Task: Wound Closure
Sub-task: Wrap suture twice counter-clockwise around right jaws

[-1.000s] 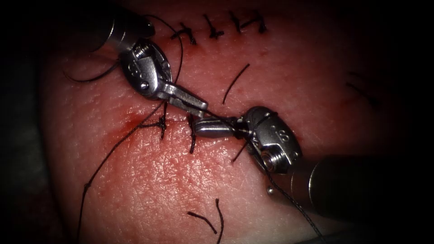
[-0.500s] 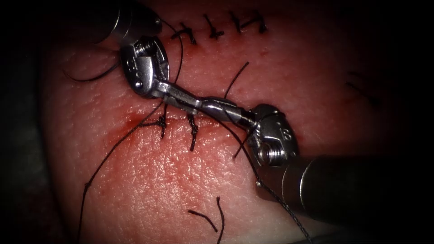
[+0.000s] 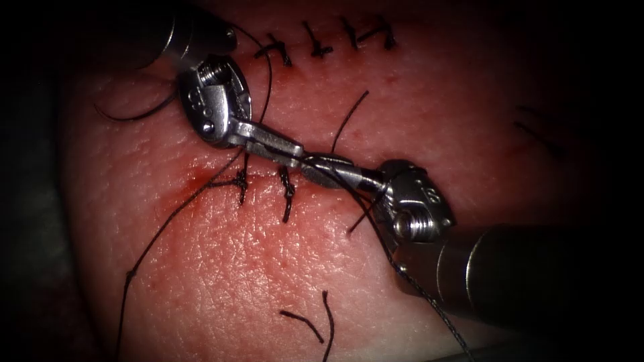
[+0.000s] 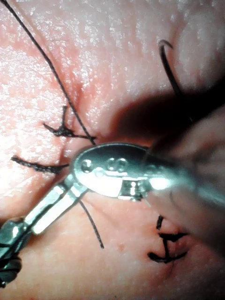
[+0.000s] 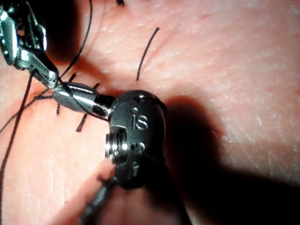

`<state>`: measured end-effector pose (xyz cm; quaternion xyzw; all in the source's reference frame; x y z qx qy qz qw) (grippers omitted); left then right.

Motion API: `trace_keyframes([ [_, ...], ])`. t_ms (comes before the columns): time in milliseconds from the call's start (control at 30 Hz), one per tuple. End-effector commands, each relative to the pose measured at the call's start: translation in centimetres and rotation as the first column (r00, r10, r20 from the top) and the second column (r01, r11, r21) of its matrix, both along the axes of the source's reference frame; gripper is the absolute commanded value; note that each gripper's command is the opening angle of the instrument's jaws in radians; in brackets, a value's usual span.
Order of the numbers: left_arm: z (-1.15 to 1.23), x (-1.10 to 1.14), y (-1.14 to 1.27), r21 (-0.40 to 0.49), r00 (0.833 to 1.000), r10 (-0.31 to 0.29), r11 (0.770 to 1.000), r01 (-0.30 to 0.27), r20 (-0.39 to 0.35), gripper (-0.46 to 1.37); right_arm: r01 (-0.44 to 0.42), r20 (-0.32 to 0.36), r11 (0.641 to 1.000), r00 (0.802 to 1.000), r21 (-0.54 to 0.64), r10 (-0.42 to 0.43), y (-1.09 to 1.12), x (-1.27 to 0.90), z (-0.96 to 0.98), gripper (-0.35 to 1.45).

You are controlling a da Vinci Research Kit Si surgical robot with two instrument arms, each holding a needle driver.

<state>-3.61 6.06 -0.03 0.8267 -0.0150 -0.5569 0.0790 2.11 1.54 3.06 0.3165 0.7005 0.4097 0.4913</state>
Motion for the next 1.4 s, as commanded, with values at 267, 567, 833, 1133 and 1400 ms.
trace_keyframes([
  [267, 0.17, -0.01, -0.03, 0.006, 1.000, 0.006, 1.000, -0.006, -0.013, -0.35, -0.024, 0.004, 0.999, 1.000, 0.030, 0.024, 0.04, -0.03, -0.05, -0.35],
  [567, 0.52, -0.04, -0.16, 0.018, 0.998, -0.001, 1.000, 0.003, -0.061, -0.35, -0.089, 0.014, 0.994, 0.996, 0.062, 0.088, 0.04, -0.03, -0.02, -0.35],
  [833, 0.54, -0.05, -0.33, 0.015, 0.996, 0.002, 1.000, 0.000, -0.089, -0.35, -0.151, 0.033, 0.988, 0.988, 0.043, 0.150, 0.10, -0.08, 0.05, -0.35],
  [1133, 0.29, -0.29, -0.48, 0.008, 0.996, -0.004, 1.000, 0.005, -0.086, -0.35, -0.290, 0.065, 0.954, 0.956, 0.078, 0.285, 0.19, -0.08, 0.14, -0.35],
  [1400, 0.24, -0.47, -0.49, 0.008, 0.996, -0.010, 1.000, 0.011, -0.084, -0.35, -0.325, 0.065, 0.936, 0.945, 0.132, 0.319, 0.13, 0.02, 0.08, -0.35],
])
